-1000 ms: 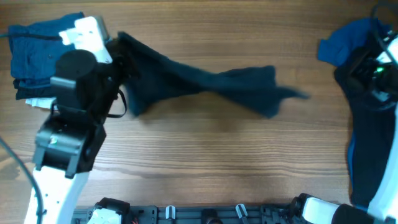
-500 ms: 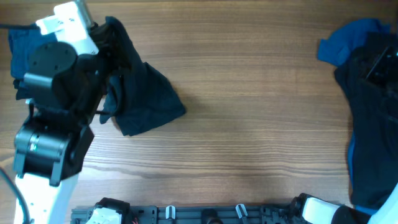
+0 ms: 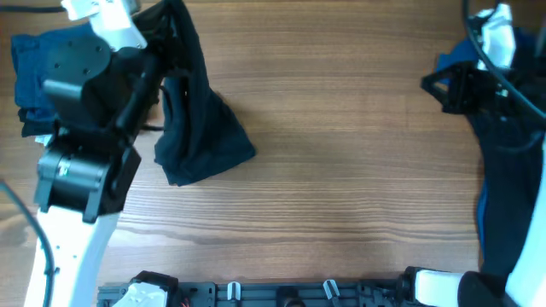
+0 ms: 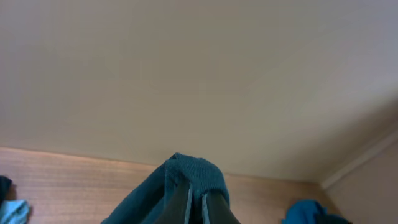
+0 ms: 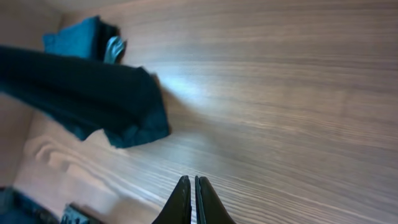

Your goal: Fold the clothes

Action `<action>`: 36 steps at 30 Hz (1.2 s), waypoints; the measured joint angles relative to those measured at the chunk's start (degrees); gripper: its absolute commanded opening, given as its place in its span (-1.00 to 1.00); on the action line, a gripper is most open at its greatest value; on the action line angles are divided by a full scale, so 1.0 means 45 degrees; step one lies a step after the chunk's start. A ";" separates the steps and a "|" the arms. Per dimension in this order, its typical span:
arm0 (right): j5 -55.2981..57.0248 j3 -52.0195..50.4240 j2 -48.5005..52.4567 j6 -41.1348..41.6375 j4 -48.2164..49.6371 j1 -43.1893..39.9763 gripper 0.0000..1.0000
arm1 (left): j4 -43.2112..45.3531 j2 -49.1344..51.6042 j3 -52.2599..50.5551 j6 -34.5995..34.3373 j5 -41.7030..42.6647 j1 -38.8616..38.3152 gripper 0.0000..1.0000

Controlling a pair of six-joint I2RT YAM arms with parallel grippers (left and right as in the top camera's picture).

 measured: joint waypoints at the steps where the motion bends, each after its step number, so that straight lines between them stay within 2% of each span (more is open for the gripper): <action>1: -0.0010 -0.0151 0.0194 0.0000 0.0087 0.0238 -0.91 | 0.0000 0.0194 0.0000 0.0000 0.0039 0.0000 -0.92; 7: -0.0272 -0.1855 0.1520 -0.0015 0.1603 0.1598 -0.91 | -0.0005 0.0777 0.0000 0.0000 0.0073 0.0000 -0.92; 14: -0.1768 -0.4328 0.3643 0.0301 0.5746 0.4308 -0.91 | 0.0024 0.0772 0.0000 0.0005 -0.0495 0.0000 -0.92; 24: -0.2147 -0.4634 0.7349 0.1749 0.9661 0.8204 -0.91 | 0.0068 0.0777 0.0000 0.0311 -0.1248 0.0000 -0.92; 31: -0.1836 -0.4658 0.7995 0.3147 1.1132 0.9364 -0.91 | 0.0068 0.0777 0.0000 0.0398 -0.1957 0.0000 -0.92; 36: -0.0729 -0.4658 0.8000 0.4575 1.1545 0.9836 -0.91 | 0.0068 0.0777 0.0000 0.0398 -0.2283 0.0000 -0.92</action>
